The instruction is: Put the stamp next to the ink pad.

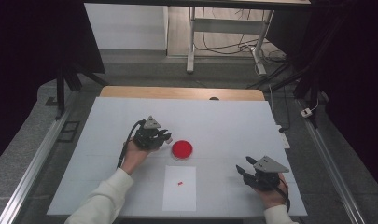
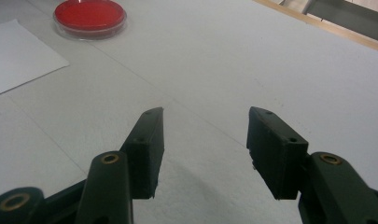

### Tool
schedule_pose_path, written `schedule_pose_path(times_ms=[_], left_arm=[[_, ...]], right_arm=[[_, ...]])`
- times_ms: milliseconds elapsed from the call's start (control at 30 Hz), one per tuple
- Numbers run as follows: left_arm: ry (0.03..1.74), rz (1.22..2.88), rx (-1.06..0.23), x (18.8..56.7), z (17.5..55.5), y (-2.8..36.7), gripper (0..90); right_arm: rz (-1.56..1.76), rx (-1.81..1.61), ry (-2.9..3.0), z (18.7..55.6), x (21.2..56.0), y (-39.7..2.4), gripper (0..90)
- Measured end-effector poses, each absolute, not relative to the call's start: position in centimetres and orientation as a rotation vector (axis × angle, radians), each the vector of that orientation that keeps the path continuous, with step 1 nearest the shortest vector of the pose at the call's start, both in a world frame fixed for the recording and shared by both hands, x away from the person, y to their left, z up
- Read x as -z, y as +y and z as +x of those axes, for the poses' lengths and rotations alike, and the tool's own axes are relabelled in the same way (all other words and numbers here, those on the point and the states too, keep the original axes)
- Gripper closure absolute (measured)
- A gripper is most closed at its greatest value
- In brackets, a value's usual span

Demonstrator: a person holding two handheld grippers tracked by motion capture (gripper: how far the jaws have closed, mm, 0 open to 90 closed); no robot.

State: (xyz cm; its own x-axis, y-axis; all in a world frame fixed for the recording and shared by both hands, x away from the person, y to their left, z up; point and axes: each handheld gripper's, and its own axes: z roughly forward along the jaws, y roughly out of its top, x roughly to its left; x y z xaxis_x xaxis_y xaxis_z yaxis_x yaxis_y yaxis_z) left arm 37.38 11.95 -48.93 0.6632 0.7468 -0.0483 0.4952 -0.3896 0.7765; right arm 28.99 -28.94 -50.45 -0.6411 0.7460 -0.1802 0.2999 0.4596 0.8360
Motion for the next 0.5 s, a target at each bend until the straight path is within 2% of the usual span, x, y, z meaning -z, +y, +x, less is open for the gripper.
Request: schedule_pose_path(times_ms=[500], left_arm=[[0.989, 2.132, -0.382, 50.5, 38.7, 11.5, 75.0]], right_arm=[[0.87, -1.084, 2.179, 29.1, 50.6, -28.9, 46.1]])
